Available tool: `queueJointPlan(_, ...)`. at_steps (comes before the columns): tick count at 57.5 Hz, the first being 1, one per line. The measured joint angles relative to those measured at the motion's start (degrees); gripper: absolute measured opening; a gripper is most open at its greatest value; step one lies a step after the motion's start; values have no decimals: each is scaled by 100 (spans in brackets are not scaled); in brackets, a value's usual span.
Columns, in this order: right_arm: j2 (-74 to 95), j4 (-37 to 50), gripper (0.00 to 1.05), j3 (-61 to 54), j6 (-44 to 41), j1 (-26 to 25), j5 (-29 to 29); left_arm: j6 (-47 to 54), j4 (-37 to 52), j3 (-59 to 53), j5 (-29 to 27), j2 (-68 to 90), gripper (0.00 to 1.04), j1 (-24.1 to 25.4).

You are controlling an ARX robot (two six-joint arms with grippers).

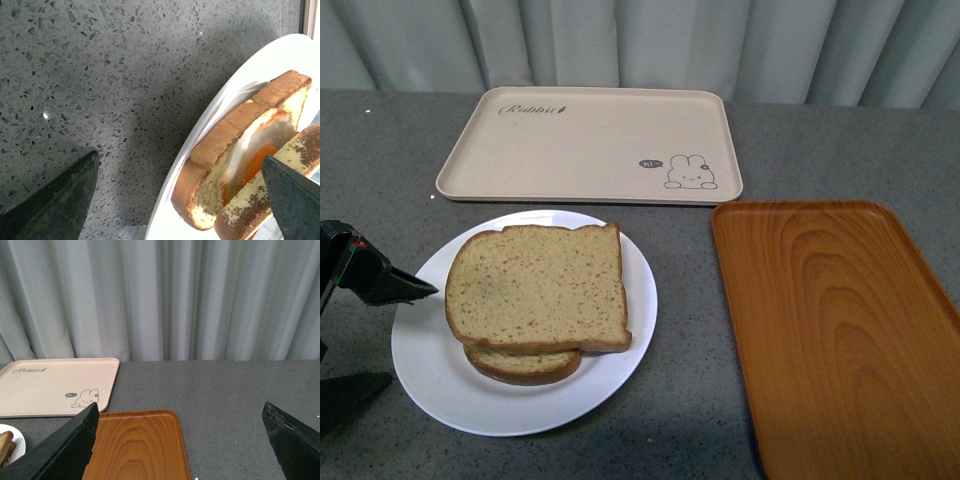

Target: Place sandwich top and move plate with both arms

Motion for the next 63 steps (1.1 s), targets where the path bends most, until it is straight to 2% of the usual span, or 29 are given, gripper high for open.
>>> queueJointPlan(4, 0, 0, 96, 0, 0, 0, 2, -24, 17, 26, -17, 90, 83, -61)
queueJointPlan(15, 0, 0, 96, 0, 0, 0, 2, -87, 55, 35, -17, 190, 55, -144)
queueJointPlan(20, 0, 0, 96, 0, 0, 0, 2, -87, 66, 35, -11, 203, 39, -146)
queueJointPlan(28, 0, 0, 96, 0, 0, 0, 2, -39, 151, 22, 31, 203, 18, -136)
queueJointPlan(34, 0, 0, 96, 0, 0, 0, 0, -22, 275, 20, 219, 175, 6, -131)
queueJointPlan(49, 0, 0, 96, 0, 0, 0, 2, -66, 551, -20, 302, 164, 4, -74)
queueJointPlan(63, 0, 0, 96, 0, 0, 0, 2, -466, 1333, -291, 396, 39, 4, -31)
